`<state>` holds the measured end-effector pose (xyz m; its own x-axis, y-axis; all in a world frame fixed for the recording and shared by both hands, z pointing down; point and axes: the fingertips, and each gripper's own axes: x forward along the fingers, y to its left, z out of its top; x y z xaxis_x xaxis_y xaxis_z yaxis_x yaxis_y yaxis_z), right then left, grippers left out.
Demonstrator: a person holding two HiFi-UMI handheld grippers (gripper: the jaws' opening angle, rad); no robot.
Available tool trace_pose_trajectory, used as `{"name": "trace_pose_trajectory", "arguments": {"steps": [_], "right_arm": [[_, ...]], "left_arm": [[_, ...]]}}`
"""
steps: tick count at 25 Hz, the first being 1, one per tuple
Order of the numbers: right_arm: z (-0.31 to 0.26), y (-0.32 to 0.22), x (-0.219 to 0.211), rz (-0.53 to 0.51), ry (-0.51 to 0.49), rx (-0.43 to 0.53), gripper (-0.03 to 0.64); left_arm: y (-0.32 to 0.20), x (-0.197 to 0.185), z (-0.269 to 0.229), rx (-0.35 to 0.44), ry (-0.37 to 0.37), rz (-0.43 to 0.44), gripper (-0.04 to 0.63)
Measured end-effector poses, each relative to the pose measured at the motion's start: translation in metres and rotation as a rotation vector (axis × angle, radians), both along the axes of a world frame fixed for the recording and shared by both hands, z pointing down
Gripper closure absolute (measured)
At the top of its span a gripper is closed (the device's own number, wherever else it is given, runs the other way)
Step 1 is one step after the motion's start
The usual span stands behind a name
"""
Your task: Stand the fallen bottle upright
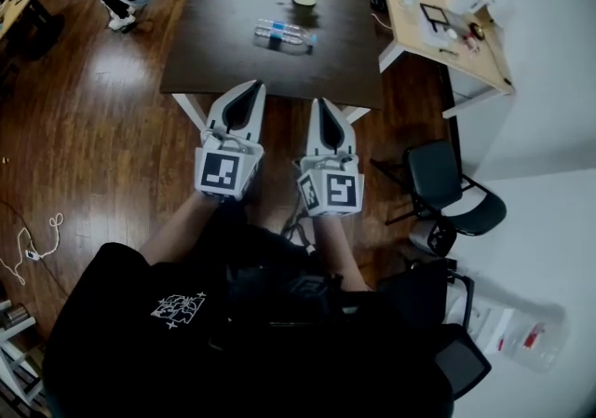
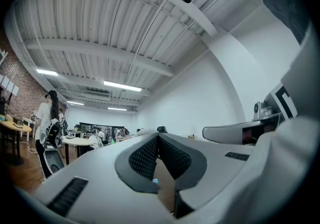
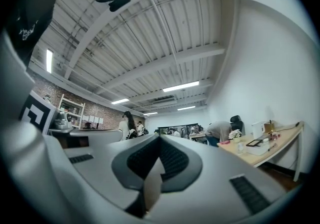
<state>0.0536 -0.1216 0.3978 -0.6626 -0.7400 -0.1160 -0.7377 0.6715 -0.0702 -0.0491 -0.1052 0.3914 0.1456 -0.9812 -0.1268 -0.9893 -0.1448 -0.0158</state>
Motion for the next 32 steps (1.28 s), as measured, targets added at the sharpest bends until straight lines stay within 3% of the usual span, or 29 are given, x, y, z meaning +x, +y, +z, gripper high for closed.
{"name": "trace_pose_trajectory", "arguments": {"steps": [8,15,20,26,31,32], "right_arm": [[-0.003,-0.094,-0.051,0.026,-0.008,0.012,0.606],[-0.007,-0.159,-0.088,0.072,-0.006,-0.01,0.606],[-0.003,-0.184,-0.091,0.093,-0.005,-0.027,0.606],[0.011,-0.21,-0.072,0.102,0.016,-0.044,0.606],[0.016,-0.226,-0.057,0.115,0.014,-0.071,0.606],[0.018,-0.229,-0.054,0.119,0.017,-0.073,0.606]], "left_arm": [[-0.101,-0.047,-0.001,-0.018,-0.008,0.062,0.598],[-0.183,-0.074,0.037,-0.115,-0.107,0.179,0.597],[-0.235,-0.064,0.09,-0.212,-0.266,0.355,0.592],[-0.294,-0.047,0.165,-0.34,-0.577,0.488,0.58],[-0.328,-0.034,0.235,-0.547,-0.785,0.633,0.416],[-0.333,-0.032,0.25,-0.607,-0.821,0.673,0.345]]}}
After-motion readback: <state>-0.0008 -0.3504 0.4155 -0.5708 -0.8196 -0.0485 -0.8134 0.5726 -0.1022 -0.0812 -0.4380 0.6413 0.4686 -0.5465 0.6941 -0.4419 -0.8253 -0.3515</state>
